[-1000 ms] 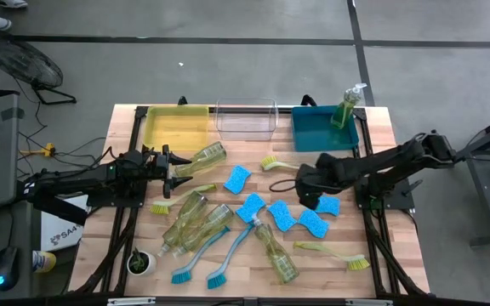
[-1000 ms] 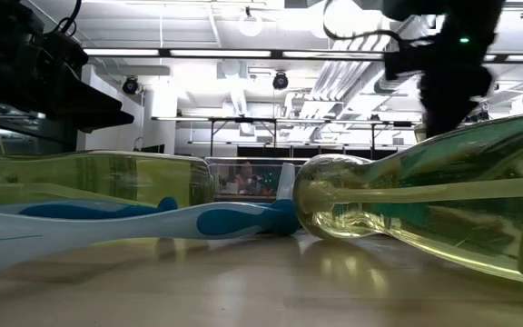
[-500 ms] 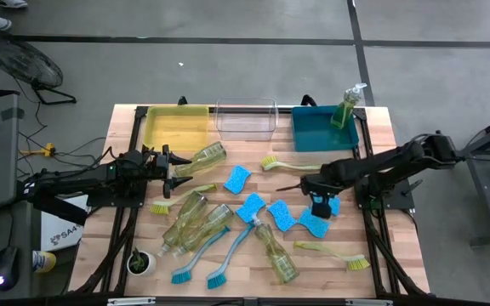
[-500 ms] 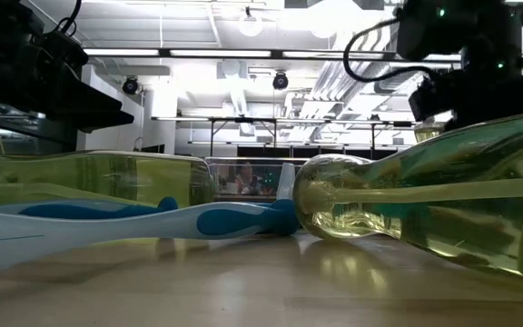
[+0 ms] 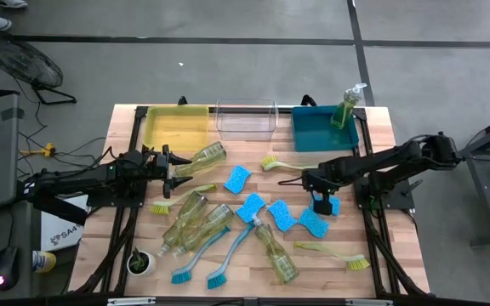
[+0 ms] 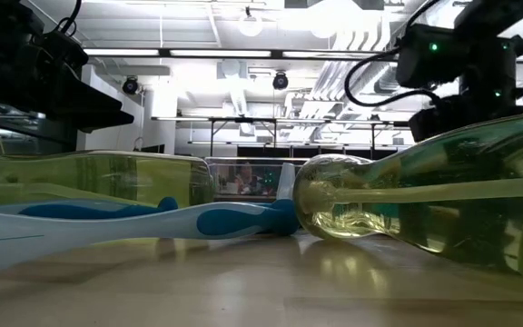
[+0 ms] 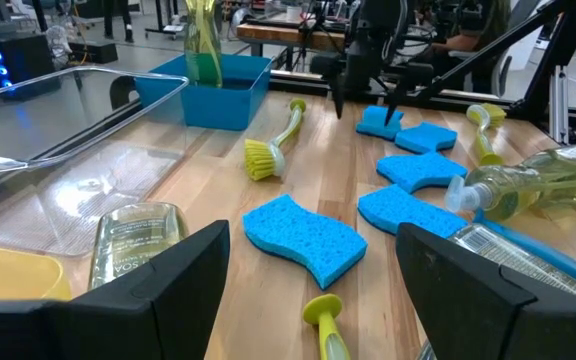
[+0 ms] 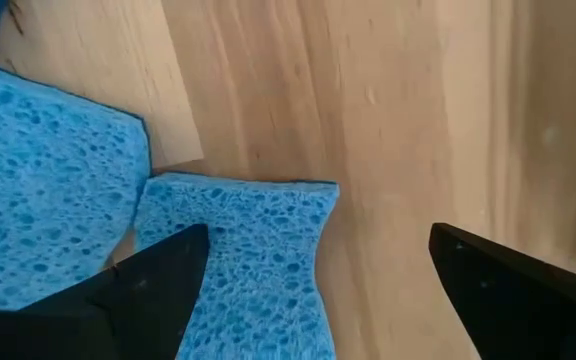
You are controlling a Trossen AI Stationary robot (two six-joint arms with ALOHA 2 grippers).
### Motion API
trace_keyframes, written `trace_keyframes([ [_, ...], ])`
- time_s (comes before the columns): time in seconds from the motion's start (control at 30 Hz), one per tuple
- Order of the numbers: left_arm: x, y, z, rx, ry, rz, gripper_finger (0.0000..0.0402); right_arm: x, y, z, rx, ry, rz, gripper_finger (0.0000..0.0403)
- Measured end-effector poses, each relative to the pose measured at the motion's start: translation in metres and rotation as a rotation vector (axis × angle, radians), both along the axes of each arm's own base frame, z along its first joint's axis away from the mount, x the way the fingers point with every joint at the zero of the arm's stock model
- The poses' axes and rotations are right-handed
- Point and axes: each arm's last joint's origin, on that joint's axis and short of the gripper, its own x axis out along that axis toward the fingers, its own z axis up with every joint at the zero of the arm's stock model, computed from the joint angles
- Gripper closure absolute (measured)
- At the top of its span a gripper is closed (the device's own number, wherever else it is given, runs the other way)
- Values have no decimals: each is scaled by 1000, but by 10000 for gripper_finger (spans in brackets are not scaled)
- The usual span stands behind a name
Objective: Pick & Place Kitchen Sink Supplies
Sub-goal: Put the sponge into the transparent bin
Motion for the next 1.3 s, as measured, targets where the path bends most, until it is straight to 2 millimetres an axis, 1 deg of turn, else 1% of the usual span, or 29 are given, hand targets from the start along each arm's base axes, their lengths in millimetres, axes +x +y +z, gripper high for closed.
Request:
trace_keyframes([
  [0.13,0,0,0,0,0,0,122,-2,0,-7,16,-21,3,35],
  [0.3,0,0,0,0,0,0,122,-4,1,-10,35,-24,-6,67],
  [0.6,0,0,0,0,0,0,122,-5,1,-12,44,-25,-55,165],
  [0.93,0,0,0,0,0,0,122,-4,1,-13,45,-29,-78,311],
  [1.03,0,0,0,0,0,0,122,-4,1,-13,38,-32,-80,348],
  [1.2,0,0,0,0,0,-1,122,-2,1,-12,40,-52,-96,391],
  [1.3,0,0,0,0,0,0,122,5,0,-6,30,-86,-124,398],
])
